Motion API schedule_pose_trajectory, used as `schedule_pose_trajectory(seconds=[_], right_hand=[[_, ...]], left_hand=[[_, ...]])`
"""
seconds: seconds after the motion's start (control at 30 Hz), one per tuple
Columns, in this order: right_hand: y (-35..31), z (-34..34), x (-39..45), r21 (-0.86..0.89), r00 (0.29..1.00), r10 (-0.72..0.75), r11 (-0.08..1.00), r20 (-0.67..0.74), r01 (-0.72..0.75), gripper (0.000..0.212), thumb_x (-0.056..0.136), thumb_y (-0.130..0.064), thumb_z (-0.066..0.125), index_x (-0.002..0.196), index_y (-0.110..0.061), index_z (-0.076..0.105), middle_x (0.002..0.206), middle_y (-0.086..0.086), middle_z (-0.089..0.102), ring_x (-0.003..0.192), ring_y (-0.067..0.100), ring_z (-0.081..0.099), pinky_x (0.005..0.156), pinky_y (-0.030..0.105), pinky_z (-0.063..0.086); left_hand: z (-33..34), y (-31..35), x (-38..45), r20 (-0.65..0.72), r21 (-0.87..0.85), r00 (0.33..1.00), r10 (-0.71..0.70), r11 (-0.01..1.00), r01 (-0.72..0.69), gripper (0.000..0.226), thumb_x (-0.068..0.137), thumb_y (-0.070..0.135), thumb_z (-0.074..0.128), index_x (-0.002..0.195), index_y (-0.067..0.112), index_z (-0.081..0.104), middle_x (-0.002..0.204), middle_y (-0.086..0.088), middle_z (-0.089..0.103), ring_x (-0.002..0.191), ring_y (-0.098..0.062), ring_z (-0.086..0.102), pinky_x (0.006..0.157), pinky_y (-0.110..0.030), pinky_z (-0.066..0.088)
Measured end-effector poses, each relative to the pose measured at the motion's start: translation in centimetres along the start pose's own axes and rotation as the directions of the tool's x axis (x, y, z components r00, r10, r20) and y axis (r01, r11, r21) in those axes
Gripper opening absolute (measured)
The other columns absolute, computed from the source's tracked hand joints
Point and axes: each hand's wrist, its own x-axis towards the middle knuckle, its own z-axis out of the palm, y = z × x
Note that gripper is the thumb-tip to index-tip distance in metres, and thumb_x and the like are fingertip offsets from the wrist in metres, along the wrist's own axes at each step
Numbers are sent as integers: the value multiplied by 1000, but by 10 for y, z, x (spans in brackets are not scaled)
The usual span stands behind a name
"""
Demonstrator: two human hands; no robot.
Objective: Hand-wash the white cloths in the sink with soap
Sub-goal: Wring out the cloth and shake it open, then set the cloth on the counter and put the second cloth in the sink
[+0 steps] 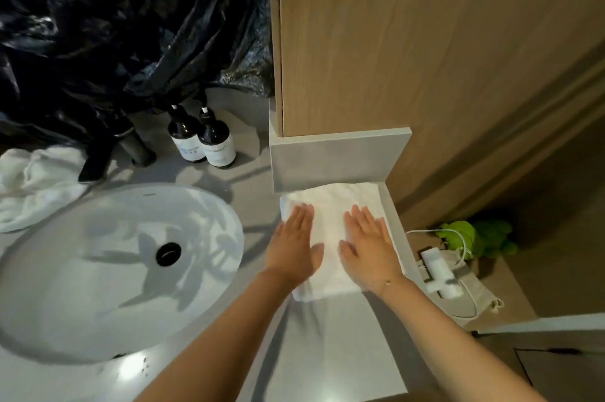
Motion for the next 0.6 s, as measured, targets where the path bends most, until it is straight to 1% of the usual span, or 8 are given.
schedule_pose_trajectory(seconds=[0.03,0.07,0.17,0.27,0.37,0.47,0.53,0.6], right_hand=[[-10,-8,-2,78,1000,21,997,-15,-20,56,104,-39,26,155,-21,11,163,-1,0,150,18,-2,116,29,-11],[-25,-18,-4,170,998,43,985,-49,-34,54,104,-37,32,154,-21,18,163,-2,9,150,18,6,116,26,-6],[-77,-30,-5,409,991,85,912,-99,-37,49,101,-34,45,148,-27,32,158,-5,27,144,18,28,114,22,14],[-141,-31,1,582,993,61,813,-101,9,44,99,-22,52,140,-31,39,152,-4,37,141,18,35,112,23,21],[-210,-23,18,575,993,-34,813,-110,91,46,95,-12,54,140,-19,48,150,1,40,140,16,33,111,17,20],[-283,-12,33,593,984,-132,786,-117,176,46,95,-14,57,140,-17,49,148,0,43,137,15,38,112,18,24],[-327,1,41,639,983,-163,748,-84,179,46,95,-20,55,141,-20,48,146,-3,46,134,13,43,113,26,31],[-365,15,43,694,988,-156,714,19,99,44,97,-19,53,141,-24,48,143,-7,49,131,10,45,107,21,34]], left_hand=[[-15,-9,-5,-26,-59,1000,12,998,-13,74,98,43,37,156,19,-2,164,-3,8,150,-22,14,120,-36,19],[-29,-18,-11,-65,-109,998,14,994,-21,75,97,38,45,156,22,2,162,-2,16,147,-23,22,117,-37,25],[-65,-54,-31,-159,-263,987,-32,965,-11,67,95,36,48,154,29,17,158,2,29,140,-20,37,114,-38,32],[-98,-106,-53,-199,-417,965,-169,906,73,57,97,35,48,151,34,27,155,7,34,141,-15,35,114,-32,32],[-120,-171,-72,-221,-528,926,-306,836,150,52,97,28,51,147,29,37,150,6,42,138,-15,39,113,-29,32],[-132,-239,-99,-293,-619,885,-363,777,114,46,94,18,58,140,22,49,141,2,51,130,-16,48,108,-29,37],[-138,-282,-120,-279,-653,877,-391,747,125,44,94,15,57,136,24,51,136,4,53,124,-15,53,103,-28,42],[-141,-318,-139,-224,-628,890,-398,757,180,43,95,18,56,137,29,48,138,5,52,124,-14,52,106,-32,42]])
